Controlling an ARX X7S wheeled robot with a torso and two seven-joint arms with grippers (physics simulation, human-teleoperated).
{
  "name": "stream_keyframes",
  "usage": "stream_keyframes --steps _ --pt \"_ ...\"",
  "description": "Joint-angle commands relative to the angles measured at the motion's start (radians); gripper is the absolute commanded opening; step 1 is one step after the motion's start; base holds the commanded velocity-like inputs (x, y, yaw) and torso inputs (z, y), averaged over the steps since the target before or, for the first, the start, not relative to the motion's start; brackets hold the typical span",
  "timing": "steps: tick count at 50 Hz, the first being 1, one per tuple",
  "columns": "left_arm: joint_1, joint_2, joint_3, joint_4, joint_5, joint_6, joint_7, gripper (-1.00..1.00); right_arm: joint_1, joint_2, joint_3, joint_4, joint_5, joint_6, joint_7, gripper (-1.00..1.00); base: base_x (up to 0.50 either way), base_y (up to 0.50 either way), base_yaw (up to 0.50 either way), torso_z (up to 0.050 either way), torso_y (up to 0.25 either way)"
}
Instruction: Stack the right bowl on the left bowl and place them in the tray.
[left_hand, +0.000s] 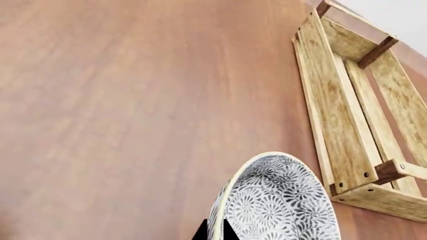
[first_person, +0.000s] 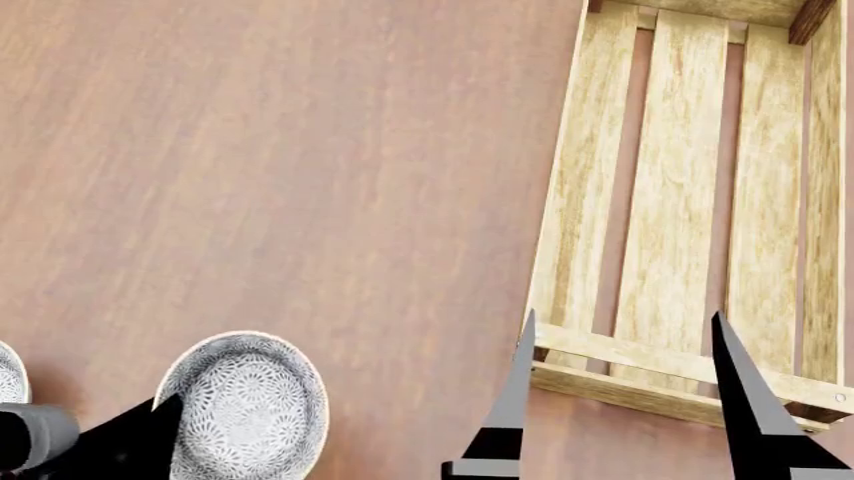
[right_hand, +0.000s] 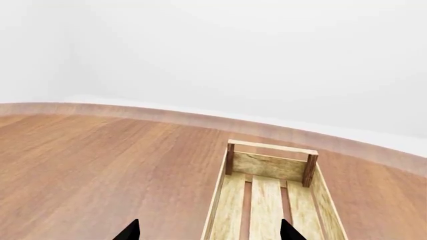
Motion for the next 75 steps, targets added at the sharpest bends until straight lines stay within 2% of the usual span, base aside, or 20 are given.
stream_keyframes --steps 1,35,75 --pt "-0.008 -0.027 -0.091 -0.003 -0.078 0.022 -0.025 -1.00 0.001 0.005 -0.004 -0.001 0.002 -0.004 0.005 1.00 0.00 0.00 0.00 0.000 0.000" --pt "0.089 -0.120 -0.360 -0.079 -0.185 0.120 -0.053 -1.00 0.015 0.012 -0.020 -0.006 0.015 -0.001 0.023 1.00 0.00 0.00 0.00 0.000 0.000" --pt "0.207 -0.124 -0.510 -0.127 -0.212 0.193 -0.042 -1.00 0.025 0.027 -0.040 -0.007 0.020 -0.006 0.040 1.00 0.00 0.00 0.00 0.000 0.000"
